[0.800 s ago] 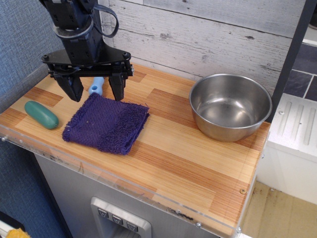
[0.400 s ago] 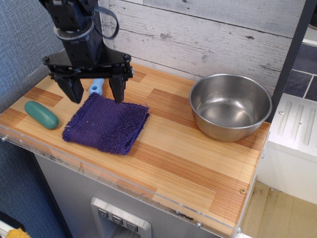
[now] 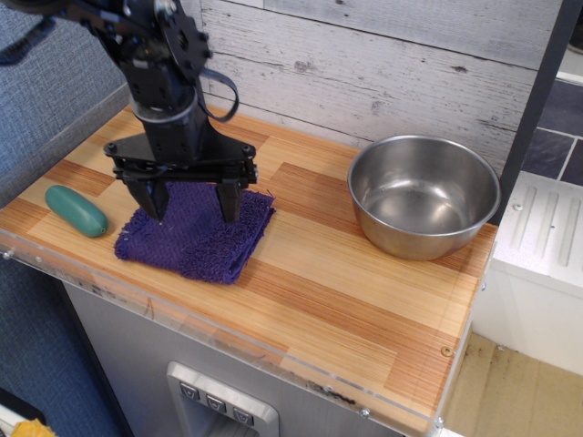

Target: Move the cloth to the left of the pot.

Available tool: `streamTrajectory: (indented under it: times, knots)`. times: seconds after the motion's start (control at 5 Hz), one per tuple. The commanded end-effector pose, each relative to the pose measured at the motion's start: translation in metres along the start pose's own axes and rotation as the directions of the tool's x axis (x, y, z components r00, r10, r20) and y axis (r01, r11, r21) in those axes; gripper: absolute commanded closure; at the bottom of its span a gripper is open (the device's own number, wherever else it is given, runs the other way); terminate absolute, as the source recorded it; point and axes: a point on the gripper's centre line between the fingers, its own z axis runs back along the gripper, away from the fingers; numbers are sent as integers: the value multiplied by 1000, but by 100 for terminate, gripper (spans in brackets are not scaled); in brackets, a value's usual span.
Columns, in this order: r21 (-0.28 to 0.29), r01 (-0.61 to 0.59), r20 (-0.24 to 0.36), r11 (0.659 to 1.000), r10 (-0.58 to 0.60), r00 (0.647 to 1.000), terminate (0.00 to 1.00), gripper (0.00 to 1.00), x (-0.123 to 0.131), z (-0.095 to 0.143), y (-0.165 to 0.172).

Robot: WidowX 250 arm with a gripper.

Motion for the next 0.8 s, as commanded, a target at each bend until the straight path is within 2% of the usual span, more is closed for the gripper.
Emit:
streamTrajectory:
  times: [0.0, 0.2, 0.4, 0.6]
  knots:
    - [42, -27, 52, 999, 25, 998, 0, 0, 8, -15, 2]
    - [76, -38, 46, 996, 34, 998, 0, 0, 8, -29, 9]
    - [82, -58, 15, 995, 57, 998, 0, 0, 7, -39, 14]
    - [62, -55, -9, 997, 56, 998, 0, 0, 7, -46, 9]
